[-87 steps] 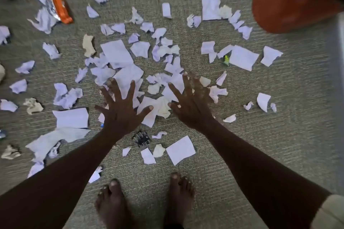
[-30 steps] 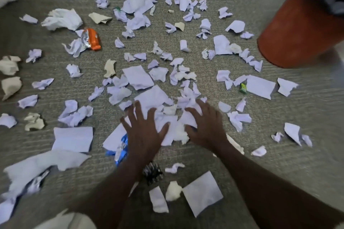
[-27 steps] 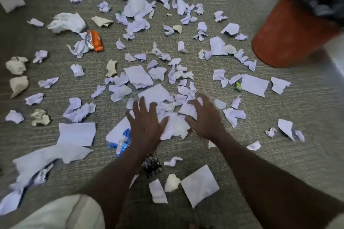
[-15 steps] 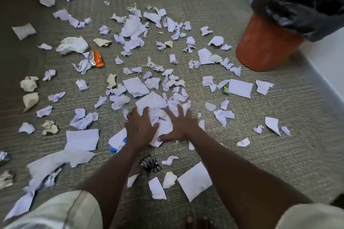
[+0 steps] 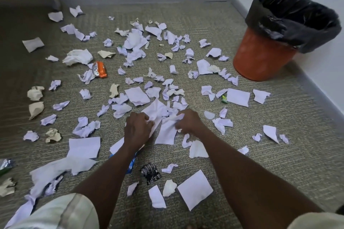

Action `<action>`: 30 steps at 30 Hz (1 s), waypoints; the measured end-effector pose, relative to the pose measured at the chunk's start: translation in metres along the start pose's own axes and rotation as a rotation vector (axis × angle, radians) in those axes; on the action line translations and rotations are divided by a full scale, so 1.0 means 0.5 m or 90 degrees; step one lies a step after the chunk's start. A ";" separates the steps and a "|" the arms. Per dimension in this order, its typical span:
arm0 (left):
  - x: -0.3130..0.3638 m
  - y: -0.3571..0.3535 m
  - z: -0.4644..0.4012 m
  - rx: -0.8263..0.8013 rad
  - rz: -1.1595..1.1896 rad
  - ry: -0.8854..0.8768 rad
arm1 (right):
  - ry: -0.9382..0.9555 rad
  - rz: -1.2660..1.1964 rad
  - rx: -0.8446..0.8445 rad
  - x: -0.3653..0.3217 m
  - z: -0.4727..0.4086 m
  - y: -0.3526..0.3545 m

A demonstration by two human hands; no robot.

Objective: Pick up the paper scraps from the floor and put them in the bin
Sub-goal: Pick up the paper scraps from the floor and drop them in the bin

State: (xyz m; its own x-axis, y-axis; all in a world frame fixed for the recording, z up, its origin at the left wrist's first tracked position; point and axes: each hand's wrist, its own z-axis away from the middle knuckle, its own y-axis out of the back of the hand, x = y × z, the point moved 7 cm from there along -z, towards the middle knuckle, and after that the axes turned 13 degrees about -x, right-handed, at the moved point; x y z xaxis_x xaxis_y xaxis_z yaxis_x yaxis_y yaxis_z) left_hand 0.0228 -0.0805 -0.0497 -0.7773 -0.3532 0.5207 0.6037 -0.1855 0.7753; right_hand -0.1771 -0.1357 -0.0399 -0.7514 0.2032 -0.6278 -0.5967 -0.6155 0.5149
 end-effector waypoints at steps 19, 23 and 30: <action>0.083 0.066 0.007 0.070 0.031 -0.003 | 0.050 0.073 -0.105 -0.163 0.042 0.235; 0.182 0.111 0.019 0.022 0.353 -0.011 | 0.064 0.082 -0.098 -0.220 0.064 0.288; 0.346 0.143 0.020 -0.143 0.854 0.051 | 0.100 -0.127 -0.035 -0.263 0.090 0.350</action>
State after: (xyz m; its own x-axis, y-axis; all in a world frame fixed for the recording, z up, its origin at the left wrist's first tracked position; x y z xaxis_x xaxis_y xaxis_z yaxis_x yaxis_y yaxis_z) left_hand -0.0701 -0.1458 0.0993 0.4317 -0.4287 0.7936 0.9020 0.1983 -0.3836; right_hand -0.1955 -0.2358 0.1593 -0.5651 0.2064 -0.7988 -0.7088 -0.6170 0.3419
